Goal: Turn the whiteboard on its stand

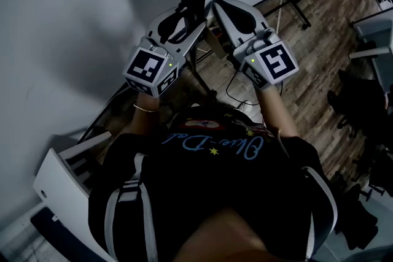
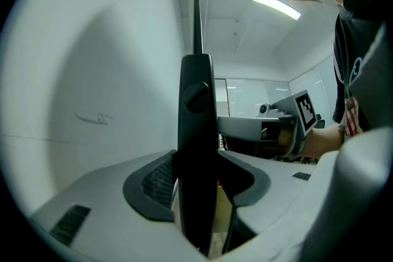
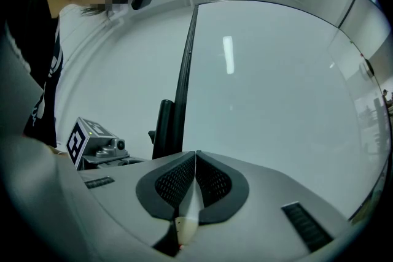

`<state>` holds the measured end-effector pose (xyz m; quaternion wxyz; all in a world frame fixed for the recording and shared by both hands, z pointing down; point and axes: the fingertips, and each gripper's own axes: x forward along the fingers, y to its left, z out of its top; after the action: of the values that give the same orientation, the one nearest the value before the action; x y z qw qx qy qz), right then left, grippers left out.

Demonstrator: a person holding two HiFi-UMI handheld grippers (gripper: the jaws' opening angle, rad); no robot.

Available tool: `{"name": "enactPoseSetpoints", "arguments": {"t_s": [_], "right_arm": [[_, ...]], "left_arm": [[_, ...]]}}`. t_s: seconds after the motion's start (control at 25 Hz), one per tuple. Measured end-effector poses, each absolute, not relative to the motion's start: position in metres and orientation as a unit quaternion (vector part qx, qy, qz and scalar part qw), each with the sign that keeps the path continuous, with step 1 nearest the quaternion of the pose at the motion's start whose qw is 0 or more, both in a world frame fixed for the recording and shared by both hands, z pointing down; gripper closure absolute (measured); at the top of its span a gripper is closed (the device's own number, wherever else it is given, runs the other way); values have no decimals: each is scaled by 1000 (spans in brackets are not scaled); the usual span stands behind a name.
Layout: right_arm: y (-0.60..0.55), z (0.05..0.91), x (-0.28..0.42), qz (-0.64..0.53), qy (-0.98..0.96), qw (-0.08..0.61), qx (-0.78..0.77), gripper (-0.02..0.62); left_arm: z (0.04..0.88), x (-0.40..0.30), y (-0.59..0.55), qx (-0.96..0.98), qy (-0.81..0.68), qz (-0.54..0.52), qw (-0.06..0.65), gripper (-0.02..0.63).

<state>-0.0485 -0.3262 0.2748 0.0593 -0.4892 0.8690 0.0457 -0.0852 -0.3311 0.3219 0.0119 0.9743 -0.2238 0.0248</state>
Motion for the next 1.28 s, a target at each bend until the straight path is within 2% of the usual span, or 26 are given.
{"name": "enactPoseSetpoints", "arguments": {"t_s": [1.28], "right_arm": [[-304, 278, -58, 40, 883, 73, -462, 574]], "left_arm": [[324, -94, -304, 966, -253, 42, 24, 397]]}}
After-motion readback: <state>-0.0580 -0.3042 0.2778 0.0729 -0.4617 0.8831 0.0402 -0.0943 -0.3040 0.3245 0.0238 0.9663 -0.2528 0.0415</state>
